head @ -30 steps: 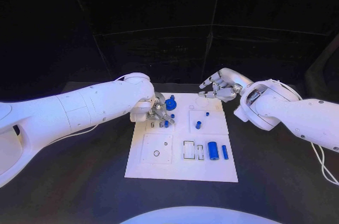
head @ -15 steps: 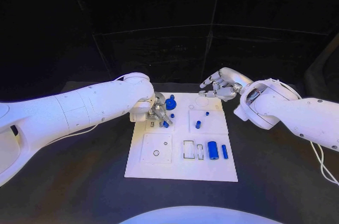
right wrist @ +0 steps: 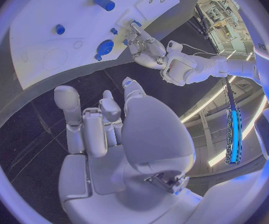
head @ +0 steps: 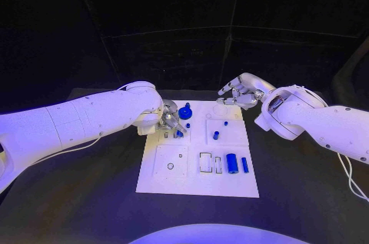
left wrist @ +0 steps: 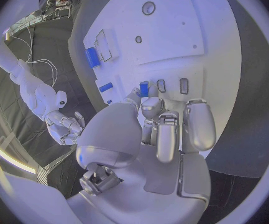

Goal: Assemble the parts on the task board

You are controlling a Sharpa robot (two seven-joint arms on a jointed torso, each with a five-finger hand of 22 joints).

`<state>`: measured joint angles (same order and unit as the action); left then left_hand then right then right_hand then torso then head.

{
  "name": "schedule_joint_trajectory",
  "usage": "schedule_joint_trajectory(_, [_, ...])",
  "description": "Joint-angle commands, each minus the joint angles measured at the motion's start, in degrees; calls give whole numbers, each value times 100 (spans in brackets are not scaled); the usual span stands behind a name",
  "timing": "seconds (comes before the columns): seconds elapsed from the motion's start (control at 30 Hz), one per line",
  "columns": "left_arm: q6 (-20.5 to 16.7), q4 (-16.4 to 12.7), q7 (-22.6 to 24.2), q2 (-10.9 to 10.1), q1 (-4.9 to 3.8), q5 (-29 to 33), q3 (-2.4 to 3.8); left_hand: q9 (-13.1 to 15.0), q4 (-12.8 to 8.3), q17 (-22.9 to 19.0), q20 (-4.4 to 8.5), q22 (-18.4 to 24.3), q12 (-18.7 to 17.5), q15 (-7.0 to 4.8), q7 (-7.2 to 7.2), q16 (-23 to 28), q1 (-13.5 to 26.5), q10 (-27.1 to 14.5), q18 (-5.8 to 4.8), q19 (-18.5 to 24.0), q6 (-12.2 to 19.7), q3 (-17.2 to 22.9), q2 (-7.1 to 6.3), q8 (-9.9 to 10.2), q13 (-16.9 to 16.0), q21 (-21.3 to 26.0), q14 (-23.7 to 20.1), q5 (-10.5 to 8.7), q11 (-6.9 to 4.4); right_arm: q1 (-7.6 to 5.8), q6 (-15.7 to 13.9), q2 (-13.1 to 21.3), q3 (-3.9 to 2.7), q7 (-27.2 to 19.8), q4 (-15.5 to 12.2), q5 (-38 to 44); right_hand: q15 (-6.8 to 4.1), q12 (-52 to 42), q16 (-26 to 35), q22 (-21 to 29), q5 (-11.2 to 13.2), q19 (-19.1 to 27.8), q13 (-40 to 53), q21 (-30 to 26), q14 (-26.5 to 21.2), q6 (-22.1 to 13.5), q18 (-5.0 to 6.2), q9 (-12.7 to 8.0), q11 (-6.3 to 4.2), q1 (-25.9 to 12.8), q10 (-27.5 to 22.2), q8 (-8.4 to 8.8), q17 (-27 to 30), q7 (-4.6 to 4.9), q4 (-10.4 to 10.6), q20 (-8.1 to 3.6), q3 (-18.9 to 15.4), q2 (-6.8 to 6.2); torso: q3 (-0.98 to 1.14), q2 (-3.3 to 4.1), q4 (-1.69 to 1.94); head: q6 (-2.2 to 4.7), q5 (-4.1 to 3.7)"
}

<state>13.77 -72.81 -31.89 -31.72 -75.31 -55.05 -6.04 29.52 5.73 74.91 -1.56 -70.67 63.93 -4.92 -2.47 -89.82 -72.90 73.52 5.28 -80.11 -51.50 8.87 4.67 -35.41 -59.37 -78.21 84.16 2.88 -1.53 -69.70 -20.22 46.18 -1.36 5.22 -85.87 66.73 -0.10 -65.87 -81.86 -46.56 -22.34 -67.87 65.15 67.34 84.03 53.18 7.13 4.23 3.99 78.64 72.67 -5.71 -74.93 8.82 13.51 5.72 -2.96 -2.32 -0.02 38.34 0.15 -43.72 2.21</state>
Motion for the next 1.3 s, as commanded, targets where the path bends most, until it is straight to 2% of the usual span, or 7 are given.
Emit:
schedule_joint_trajectory(0.03, [-632, -154, 247, -125, -7, -30, 5, 43, -1033, 1509, -7, -37, 54, 14, -10, -18, 222, 68, -123, -39, -41, 1399, -146, -62, -32, -35, 584, -18, 4, -11, -5, 10, -3, -55, 9, -68, -37, 25, 41, 17, -40, 53, -12, -41, 285, 16, 90, 0, -11, 54, -42, -19, -152, 7, 5, 4, -33, -4, 3, 2, -8, 5, 22])
schedule_joint_trajectory(0.13, [-846, -269, 293, -235, -2, -90, 3, 70, -1052, 1509, -5, -66, 71, 12, -9, -18, 329, 88, -128, -53, -45, 1618, -223, -84, -50, -50, 584, -13, 0, -11, -8, 23, -3, -57, 15, -81, -37, 25, 41, 17, -40, 53, -12, -41, 285, 16, 90, 0, -11, 54, -42, -19, -152, 7, 5, 4, -33, -4, 2, -4, 4, 4, 17])
schedule_joint_trajectory(0.2, [-993, -350, 320, -312, 10, -152, 2, 120, -1069, 1509, 1, -103, 88, 8, -5, -18, 505, 112, -133, -70, -42, 1964, -352, -125, -70, -67, 584, -10, -2, -11, -11, 33, -3, -58, 18, -90, -37, 26, 44, 19, -42, 54, -13, -43, 284, 16, 90, 0, -11, 53, -43, -20, -147, 7, 7, 4, -35, -3, 5, -8, 10, 2, 24])
schedule_joint_trajectory(0.33, [-1301, -514, 367, -481, 72, -236, 0, 162, -1080, 1509, 4, -141, 119, 2, 4, -18, 608, 145, -139, -89, -53, 2198, -444, -164, -102, -86, 584, -12, -10, -11, -14, 50, -3, -64, 26, -107, -37, 26, 44, 19, -42, 54, -13, -43, 284, 16, 90, 0, -11, 53, -43, -20, -147, 7, 7, 4, -35, -3, 11, -21, 54, -8, 5])
schedule_joint_trajectory(0.57, [-1464, -567, 367, -566, 211, -435, -2, 182, -1082, 1509, 7, -164, 123, 0, 7, -18, 654, 153, -143, -100, -54, 2307, -486, -181, -108, -98, 584, -12, -13, -11, -9, 50, -3, -78, 43, -117, -37, 33, 64, 58, -44, 74, -20, -64, 277, 16, 97, 0, -10, 48, -48, -20, -116, 7, 13, 4, -39, -3, 2, -29, 120, -11, -12])
schedule_joint_trajectory(0.8, [-1328, -464, 280, -495, 293, -555, -2, 187, -1082, 1509, 7, -158, 120, -1, 7, -18, 664, 152, -142, -97, -53, 2329, -495, -184, -105, -93, 584, -12, -13, -10, 9, 40, -2, -75, 44, -124, -37, 33, 64, 58, -44, 74, -20, -64, 277, 16, 97, 0, -10, 48, -48, -20, -116, 7, 13, 4, -39, -3, 3, -23, 96, -15, -2])
schedule_joint_trajectory(1.3, [-1034, -397, 207, -381, 369, -880, -2, 195, -1072, 1509, 7, -163, 119, 1, 6, -18, 691, 153, -143, -98, -53, 2368, -506, -191, -105, -95, 584, -13, -12, -10, 30, 21, -2, -88, 43, -133, -37, 30, 68, 66, -48, 77, -18, -70, 275, 15, 98, 0, -10, 47, -46, -21, -111, 8, 18, 4, -44, -2, 4, -23, 112, -44, -24])
